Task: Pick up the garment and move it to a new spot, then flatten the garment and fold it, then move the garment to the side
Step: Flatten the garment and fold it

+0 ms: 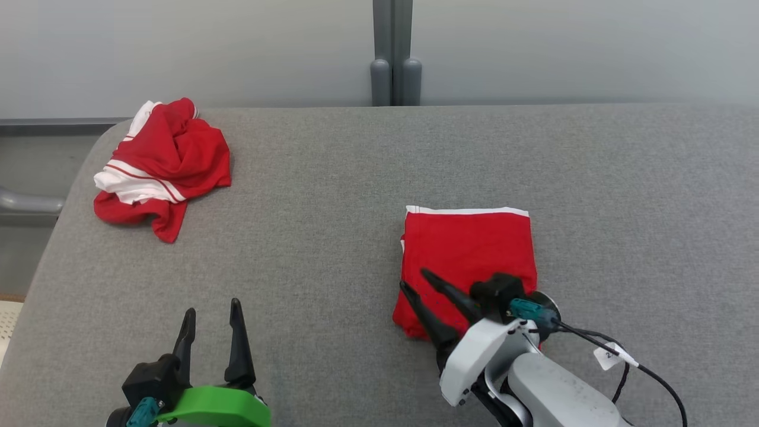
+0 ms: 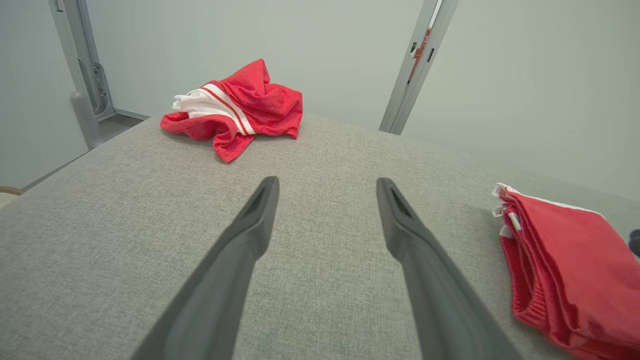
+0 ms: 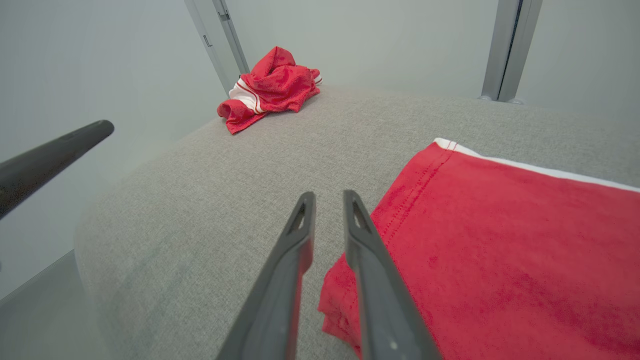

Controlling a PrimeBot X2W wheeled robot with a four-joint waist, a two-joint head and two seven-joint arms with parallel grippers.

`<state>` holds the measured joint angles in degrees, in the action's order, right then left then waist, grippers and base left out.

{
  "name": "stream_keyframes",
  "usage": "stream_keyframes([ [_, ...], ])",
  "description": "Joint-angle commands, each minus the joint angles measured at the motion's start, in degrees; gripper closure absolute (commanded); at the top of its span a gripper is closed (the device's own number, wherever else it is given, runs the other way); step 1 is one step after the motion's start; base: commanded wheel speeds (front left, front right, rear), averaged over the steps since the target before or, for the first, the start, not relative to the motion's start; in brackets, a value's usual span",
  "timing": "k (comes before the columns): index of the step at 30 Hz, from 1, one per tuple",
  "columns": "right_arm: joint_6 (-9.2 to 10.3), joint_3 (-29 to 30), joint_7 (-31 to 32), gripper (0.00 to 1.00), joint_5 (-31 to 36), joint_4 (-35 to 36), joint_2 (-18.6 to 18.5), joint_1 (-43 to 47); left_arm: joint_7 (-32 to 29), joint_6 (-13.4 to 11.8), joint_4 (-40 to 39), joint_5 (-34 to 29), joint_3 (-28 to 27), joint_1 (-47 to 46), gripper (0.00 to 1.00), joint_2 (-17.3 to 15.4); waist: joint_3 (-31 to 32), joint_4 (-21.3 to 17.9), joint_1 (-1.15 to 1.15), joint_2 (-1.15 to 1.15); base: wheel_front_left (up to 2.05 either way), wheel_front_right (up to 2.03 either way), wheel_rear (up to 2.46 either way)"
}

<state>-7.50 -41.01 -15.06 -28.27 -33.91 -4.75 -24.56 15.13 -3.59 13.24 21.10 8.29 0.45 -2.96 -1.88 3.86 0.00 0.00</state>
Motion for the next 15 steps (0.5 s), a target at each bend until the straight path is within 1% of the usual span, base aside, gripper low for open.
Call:
stream_keyframes([
  [1, 0.02, 2.1, -0.2, 0.0, 1.1, 2.1, -0.5, 1.8, 0.0, 0.0, 0.0, -0.4, -0.2, 0.8, 0.0, -0.2, 1.2, -1.2, 0.0, 0.0, 0.0, 0.0, 0.0],
  [6, 0.02, 12.2, -0.2, 0.0, 5.6, 9.3, -0.5, 6.7, 0.0, 0.2, -0.1, -1.3, -0.4, 0.6, 0.0, -0.7, 2.4, -2.9, 0.0, 0.0, 0.0, 0.0, 0.0],
  [10, 0.02, 20.1, -0.2, 0.0, 9.4, 13.3, 0.2, 10.8, 0.0, 0.2, 0.1, -1.8, -0.5, 0.3, 0.0, -0.6, 3.1, -4.2, 0.0, 0.0, 0.0, 0.0, 0.0],
  [15, 0.02, 27.8, -0.2, 0.0, 13.7, 17.0, 1.0, 15.3, 0.0, 0.0, 0.0, -2.1, -0.8, 0.9, 0.0, -0.5, 3.5, -5.5, 0.0, 0.0, 0.0, 0.0, 0.0],
])
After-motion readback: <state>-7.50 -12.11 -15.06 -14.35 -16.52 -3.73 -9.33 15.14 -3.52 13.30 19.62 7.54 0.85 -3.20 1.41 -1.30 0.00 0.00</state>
